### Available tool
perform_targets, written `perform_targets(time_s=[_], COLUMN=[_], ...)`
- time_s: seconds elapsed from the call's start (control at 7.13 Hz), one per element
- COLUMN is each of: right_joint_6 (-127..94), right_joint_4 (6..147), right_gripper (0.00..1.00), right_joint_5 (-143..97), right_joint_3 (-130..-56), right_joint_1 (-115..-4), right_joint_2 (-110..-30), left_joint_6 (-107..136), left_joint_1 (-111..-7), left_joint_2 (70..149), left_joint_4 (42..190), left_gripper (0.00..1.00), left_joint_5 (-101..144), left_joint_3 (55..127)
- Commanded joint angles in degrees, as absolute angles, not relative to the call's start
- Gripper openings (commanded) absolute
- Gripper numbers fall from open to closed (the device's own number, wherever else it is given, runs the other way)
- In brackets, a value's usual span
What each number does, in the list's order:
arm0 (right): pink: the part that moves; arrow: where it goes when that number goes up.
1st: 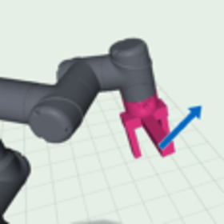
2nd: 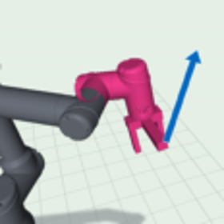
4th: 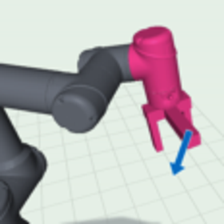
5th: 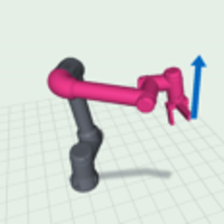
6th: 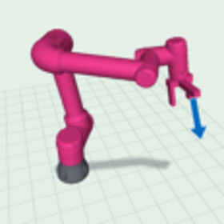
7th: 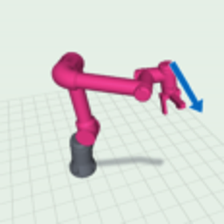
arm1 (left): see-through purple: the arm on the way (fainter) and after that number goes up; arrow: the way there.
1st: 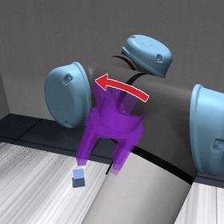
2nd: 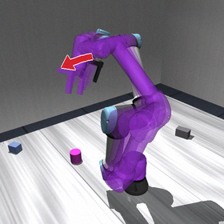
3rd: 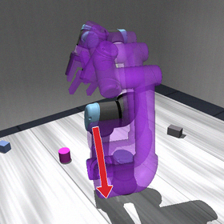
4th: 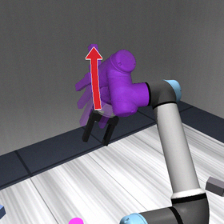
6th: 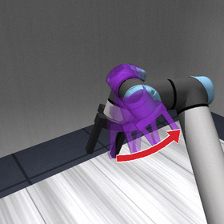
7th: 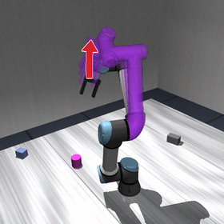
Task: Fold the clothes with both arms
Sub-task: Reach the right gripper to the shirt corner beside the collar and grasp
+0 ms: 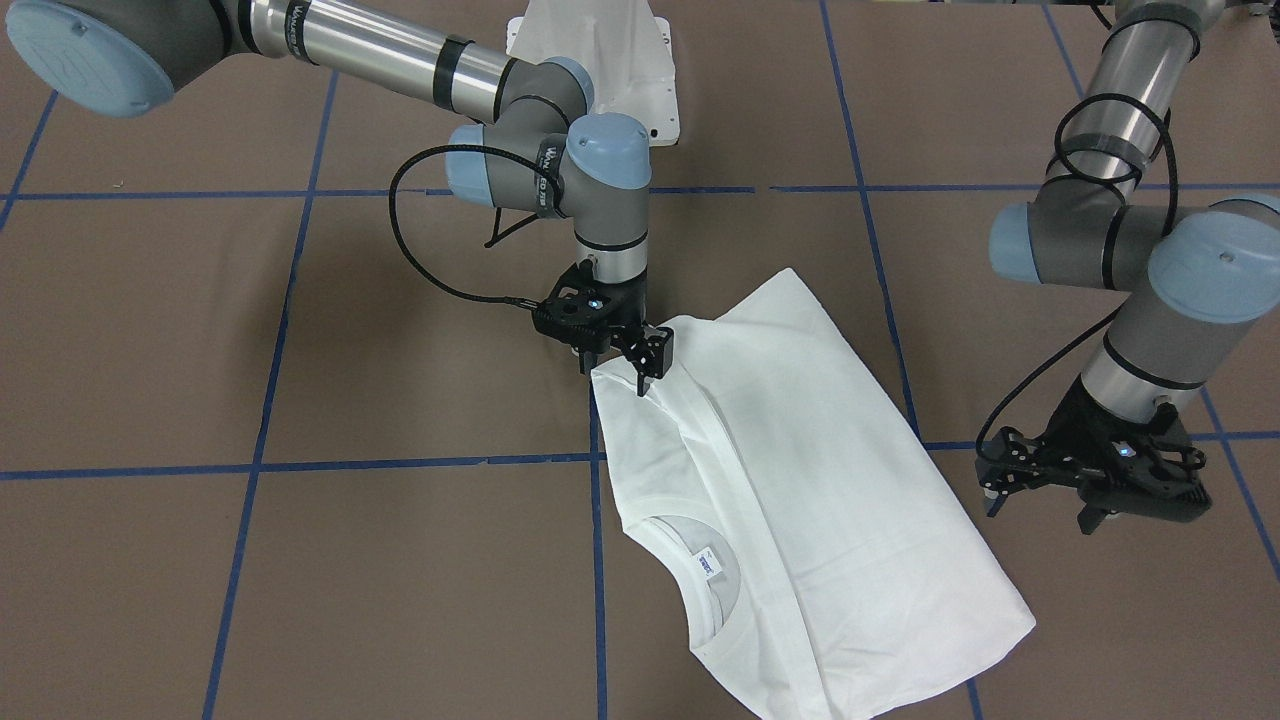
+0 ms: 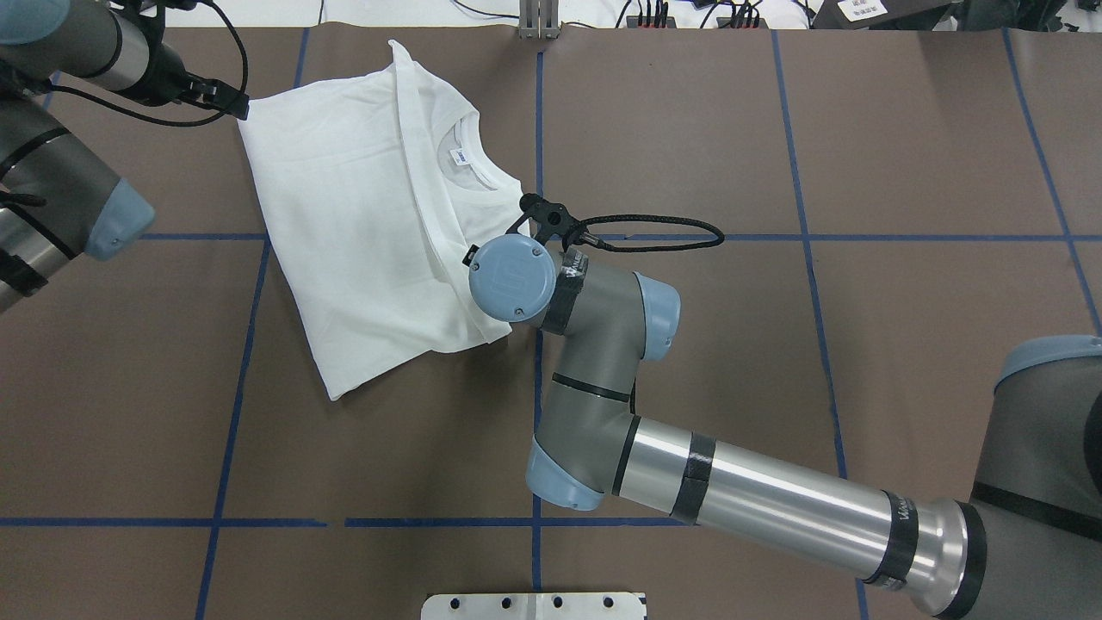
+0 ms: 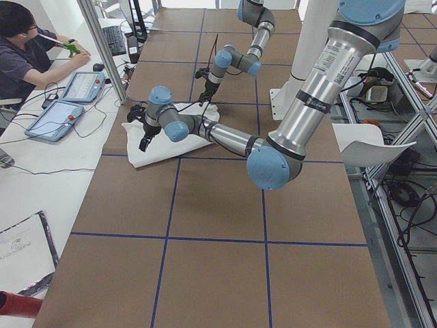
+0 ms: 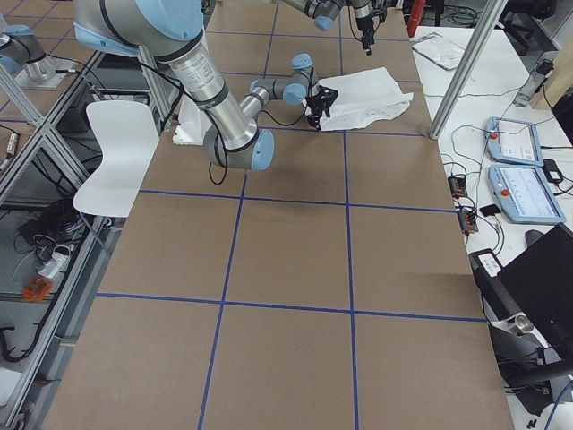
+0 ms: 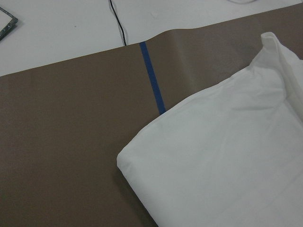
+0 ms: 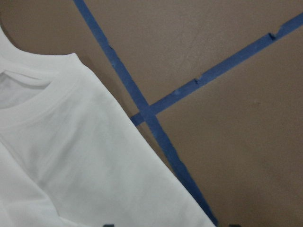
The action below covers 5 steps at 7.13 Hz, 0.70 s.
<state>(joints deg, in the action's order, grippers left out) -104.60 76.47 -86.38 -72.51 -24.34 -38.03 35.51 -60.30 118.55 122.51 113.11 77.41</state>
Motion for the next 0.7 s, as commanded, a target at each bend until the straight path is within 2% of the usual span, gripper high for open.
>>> perform_targets(time_s=[0.0,0.14,0.28,0.42,0.56], right_joint_6=[-104.4,-104.4,-104.3,-104.4,-104.4], right_joint_4=[77.0,77.5,78.0,78.1,78.4], right_gripper=[0.81,0.79,0.67,0.31,0.0], right_joint_5=[-86.4,-86.5,-86.6,-86.7,-86.7], right_joint_3=[-72.1,-71.8,-71.9,-71.9,-72.4], right_joint_1=[-23.9,-23.7,-23.7,-23.8,-23.8], right_joint_2=[-38.1,-38.0,-37.9,-37.0,-36.9], left_joint_6=[35.5,35.5,35.5,35.5,35.6], left_joint_1=[-60.3,-60.4,-60.3,-60.3,-60.3], left_joint_2=[118.5,118.5,118.5,118.4,118.4], left_joint_4=[122.4,122.4,122.4,122.4,122.4], left_gripper=[1.0,1.0,1.0,1.0,1.0], left_joint_5=[113.1,113.1,113.2,113.2,113.2], left_joint_3=[77.9,78.0,78.0,78.0,78.0])
